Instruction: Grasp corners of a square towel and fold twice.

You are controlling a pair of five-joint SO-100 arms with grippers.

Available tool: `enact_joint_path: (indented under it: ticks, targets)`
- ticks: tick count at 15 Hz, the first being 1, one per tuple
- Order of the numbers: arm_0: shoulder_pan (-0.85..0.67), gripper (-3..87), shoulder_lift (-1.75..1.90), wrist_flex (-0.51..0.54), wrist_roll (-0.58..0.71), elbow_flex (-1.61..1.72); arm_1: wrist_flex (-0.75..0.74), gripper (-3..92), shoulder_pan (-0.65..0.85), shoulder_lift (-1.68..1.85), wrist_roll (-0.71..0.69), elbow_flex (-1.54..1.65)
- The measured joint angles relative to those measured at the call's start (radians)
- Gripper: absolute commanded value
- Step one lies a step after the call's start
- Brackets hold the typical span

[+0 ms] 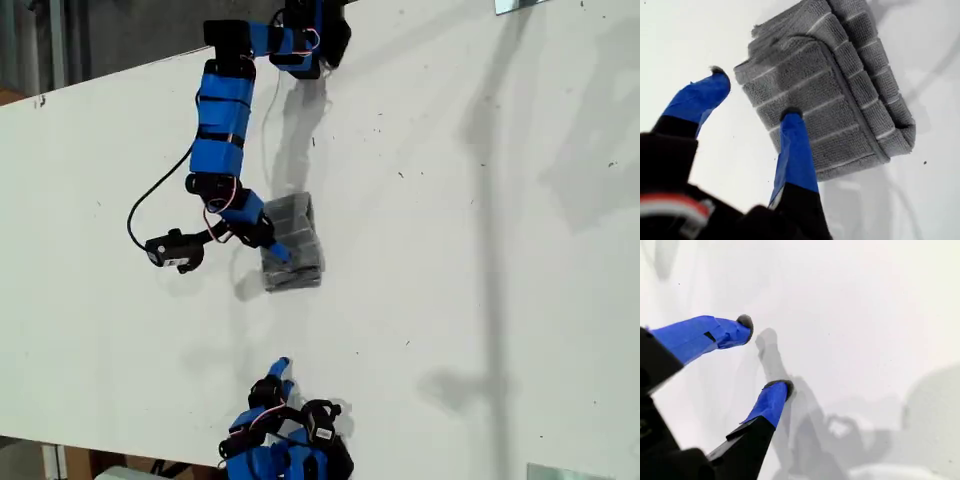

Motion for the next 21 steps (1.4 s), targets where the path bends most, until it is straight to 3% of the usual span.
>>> enact_joint_path:
  ticks: [4, 6, 10, 14, 18, 19, 21]
  targets:
    - [0.000, 19.9, 0.000, 0.000, 0.000, 0.000, -0.020, 25.2, 0.029, 0.316, 0.035, 0.213]
    - [0.000, 19.9, 0.002, 0.000, 0.000, 0.003, -0.046, 26.2, -0.003, 0.611, 0.176, 0.552]
    - [0.000, 19.9, 0.015, 0.000, 0.000, 0.009, -0.072, 26.2, -0.167, 1.287, 0.592, 1.336]
    - [0.057, 19.8, 0.083, -0.002, 0.037, 0.034, 0.098, 27.3, -0.330, 1.976, 0.827, 1.720]
    - [0.156, 17.6, 0.595, 0.049, -0.095, 0.284, 0.112, 26.6, -0.400, 2.022, 0.986, 1.798]
    - [0.204, 17.1, 0.830, 0.141, -0.123, 0.298, 0.106, 24.9, -0.463, 2.022, 1.014, 1.809]
    - [0.224, 17.1, 0.957, 0.262, -0.160, 0.318, 0.103, 24.7, -0.543, 2.022, 1.029, 1.809]
